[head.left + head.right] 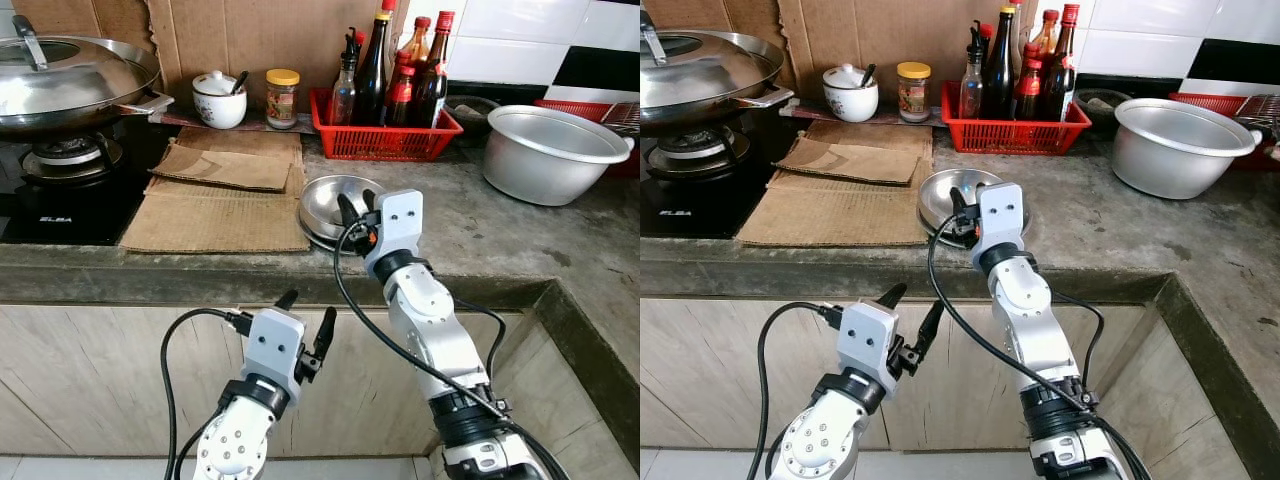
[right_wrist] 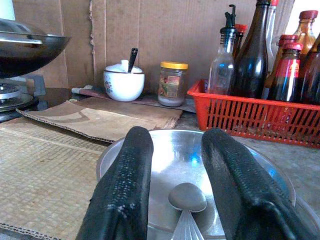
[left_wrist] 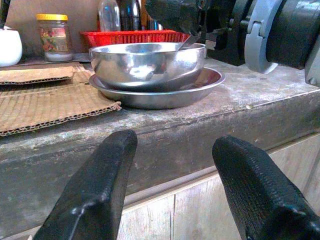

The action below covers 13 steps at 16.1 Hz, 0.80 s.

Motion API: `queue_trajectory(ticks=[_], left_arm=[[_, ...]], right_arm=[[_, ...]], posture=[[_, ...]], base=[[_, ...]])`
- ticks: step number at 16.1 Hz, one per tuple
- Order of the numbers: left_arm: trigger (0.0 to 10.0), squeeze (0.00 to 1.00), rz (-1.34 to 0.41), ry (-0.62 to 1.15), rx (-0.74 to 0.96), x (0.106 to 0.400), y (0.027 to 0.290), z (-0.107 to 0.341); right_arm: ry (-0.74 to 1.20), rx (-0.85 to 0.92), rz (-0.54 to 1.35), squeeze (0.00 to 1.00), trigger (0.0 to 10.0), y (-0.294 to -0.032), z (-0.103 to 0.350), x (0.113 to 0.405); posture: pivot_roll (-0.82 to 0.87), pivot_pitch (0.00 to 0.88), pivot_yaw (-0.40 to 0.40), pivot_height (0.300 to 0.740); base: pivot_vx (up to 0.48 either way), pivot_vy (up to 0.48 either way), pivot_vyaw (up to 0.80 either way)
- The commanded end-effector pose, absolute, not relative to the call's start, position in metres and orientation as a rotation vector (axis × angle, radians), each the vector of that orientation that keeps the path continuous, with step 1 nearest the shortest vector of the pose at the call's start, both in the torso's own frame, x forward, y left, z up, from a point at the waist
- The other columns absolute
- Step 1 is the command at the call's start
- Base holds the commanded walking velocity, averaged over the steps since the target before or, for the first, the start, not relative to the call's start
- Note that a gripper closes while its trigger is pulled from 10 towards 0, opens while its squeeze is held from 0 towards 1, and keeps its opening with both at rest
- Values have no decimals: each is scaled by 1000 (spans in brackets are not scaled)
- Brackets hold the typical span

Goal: Kitchen organization

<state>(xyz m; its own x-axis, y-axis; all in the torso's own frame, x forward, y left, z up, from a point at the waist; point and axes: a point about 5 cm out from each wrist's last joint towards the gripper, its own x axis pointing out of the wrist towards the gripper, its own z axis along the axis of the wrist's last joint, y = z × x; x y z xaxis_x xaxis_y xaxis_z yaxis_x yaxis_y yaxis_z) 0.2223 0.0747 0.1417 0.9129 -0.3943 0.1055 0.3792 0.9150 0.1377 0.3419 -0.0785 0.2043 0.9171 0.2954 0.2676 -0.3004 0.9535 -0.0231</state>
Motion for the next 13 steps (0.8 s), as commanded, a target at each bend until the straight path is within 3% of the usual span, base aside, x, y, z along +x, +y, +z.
queue_trajectory(ticks=[1,4,5,6,7,8,12,13], left_arm=[[10000,0,-397,-138,110,223,73,144],[10000,0,-395,-138,111,222,73,144],[10000,0,-395,-138,110,222,73,144],[10000,0,-396,-138,108,222,73,144],[10000,0,-397,-138,108,222,73,144],[10000,0,-398,-138,107,222,73,144],[10000,0,-398,-139,108,222,73,144],[10000,0,-398,-140,108,222,73,144]], right_arm=[[-266,16,307,0,10000,-80,203,341],[-242,10,307,0,10000,-80,194,340],[-238,13,302,239,10000,-80,193,339],[-229,17,301,1000,10000,-80,190,338],[-225,13,306,1000,10000,-79,189,338],[-222,7,308,0,10000,-79,187,337],[-210,-3,305,0,10000,-80,185,339],[-202,-8,302,0,3882,-80,183,339]], posture=[[104,34,-101,740],[104,37,-104,740],[105,37,-103,740],[105,37,-103,740],[105,37,-103,740],[106,33,-102,740],[107,30,-104,740],[107,30,-104,740]], base=[[0,0,0],[0,0,0],[0,0,0],[0,0,0],[0,0,0],[0,0,0],[0,0,0],[0,0,0]])
